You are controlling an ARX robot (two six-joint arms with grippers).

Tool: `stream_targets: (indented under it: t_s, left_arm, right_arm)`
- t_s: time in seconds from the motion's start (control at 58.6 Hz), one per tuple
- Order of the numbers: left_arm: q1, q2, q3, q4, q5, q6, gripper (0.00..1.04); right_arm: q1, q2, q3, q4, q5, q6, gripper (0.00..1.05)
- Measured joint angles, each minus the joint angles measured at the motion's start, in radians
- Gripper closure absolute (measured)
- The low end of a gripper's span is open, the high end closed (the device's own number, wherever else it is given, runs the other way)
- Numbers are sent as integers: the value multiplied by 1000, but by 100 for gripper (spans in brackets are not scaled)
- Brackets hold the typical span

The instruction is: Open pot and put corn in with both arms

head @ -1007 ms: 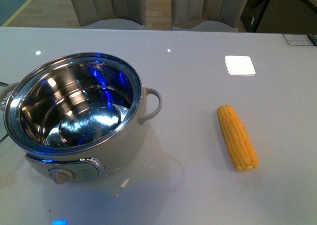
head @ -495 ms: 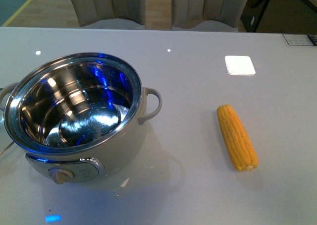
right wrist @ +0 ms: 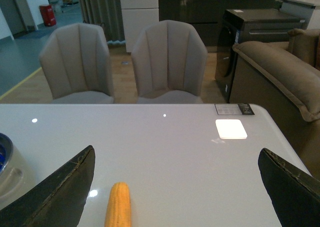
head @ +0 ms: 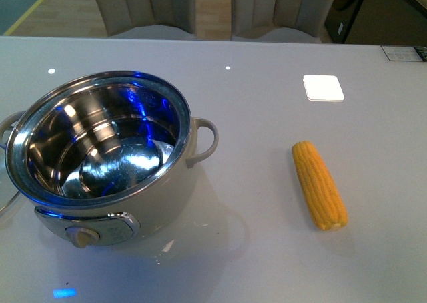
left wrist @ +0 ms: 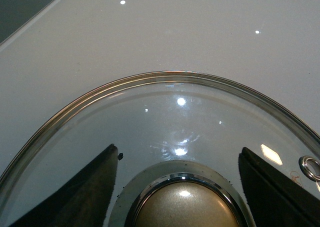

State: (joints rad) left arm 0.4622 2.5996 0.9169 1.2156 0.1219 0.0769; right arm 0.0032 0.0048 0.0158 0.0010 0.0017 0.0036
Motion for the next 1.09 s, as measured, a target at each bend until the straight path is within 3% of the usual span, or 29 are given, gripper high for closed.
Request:
stream_targets:
  t_s: [0.154,0.375,0.717,0.905,1.092]
  left_arm:
    - [5,-5,-3,-10,1,-4,6]
    - [19,-117,-48,-40,3,-19,7]
    - [40,-533,-175,-151,64,-49,7]
    - [15,-942,-326,-315,164,-59,7]
    - [-19,-1281,-467,-497,194,-70,7]
  right_arm:
    - [0,0,0,0,0,0,9]
    - [0,0,0,0,0,0,9]
    - [0,0,0,0,0,0,9]
    - [0,0,0,0,0,0,9]
    - [0,0,0,0,0,0,9]
